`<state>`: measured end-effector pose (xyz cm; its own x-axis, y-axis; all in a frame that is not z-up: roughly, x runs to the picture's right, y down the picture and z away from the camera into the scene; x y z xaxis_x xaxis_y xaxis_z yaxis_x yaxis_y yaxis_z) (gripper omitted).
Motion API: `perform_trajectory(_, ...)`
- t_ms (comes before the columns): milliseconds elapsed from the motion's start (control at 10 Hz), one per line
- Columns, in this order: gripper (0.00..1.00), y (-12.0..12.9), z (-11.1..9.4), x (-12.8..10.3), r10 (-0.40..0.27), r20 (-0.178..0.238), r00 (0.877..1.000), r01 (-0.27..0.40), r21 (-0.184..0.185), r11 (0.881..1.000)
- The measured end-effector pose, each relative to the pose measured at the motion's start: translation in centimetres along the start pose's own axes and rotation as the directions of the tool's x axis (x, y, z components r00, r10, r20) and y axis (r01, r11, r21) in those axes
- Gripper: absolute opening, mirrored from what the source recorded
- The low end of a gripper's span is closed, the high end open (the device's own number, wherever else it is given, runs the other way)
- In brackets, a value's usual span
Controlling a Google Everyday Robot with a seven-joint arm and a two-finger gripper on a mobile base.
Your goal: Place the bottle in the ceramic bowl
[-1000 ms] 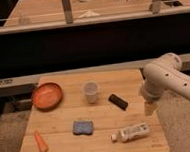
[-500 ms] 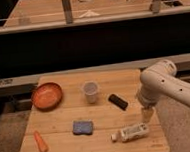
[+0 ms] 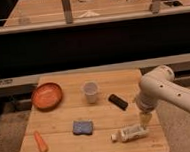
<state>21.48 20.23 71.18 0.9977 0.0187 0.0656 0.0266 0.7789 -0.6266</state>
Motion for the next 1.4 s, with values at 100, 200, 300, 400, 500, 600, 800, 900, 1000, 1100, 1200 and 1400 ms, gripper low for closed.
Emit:
perform_trajectory(100, 0.76, 0.2, 0.2, -0.1, 0.001, 0.004, 1.000, -0.001, -0.002, 1.000)
perform_trajectory(200, 0.76, 0.4, 0.6, -0.2, 0.000, 0.011, 1.000, 0.000, -0.005, 1.000)
perform_trajectory(300, 0.76, 0.5, 1.2, -0.4, -0.001, 0.020, 1.000, 0.001, -0.007, 1.000)
perform_trajectory(400, 0.76, 0.7, 1.9, -0.4, -0.005, 0.024, 1.000, 0.005, -0.008, 1.000)
perform_trajectory(500, 0.76, 1.0, 3.0, -0.6, -0.009, 0.030, 1.000, 0.010, -0.010, 1.000)
perform_trajectory(600, 0.76, 1.2, 3.5, -0.7, -0.012, 0.033, 0.999, 0.012, -0.012, 1.000)
perform_trajectory(800, 0.76, 1.6, 4.2, -0.8, -0.014, 0.039, 0.999, 0.014, -0.017, 1.000)
perform_trajectory(900, 0.76, 1.9, 5.2, -1.2, -0.020, 0.050, 0.999, 0.021, -0.018, 1.000)
perform_trajectory(1000, 0.76, 2.3, 6.0, -1.3, -0.021, 0.058, 0.998, 0.022, -0.019, 1.000)
perform_trajectory(1100, 0.76, 2.4, 6.0, -1.4, -0.021, 0.059, 0.998, 0.022, -0.019, 1.000)
perform_trajectory(1200, 0.76, 2.5, 6.3, -1.5, -0.019, 0.062, 0.998, 0.020, -0.020, 1.000)
perform_trajectory(1400, 0.76, 2.7, 6.9, -1.7, -0.017, 0.065, 0.998, 0.018, -0.022, 1.000)
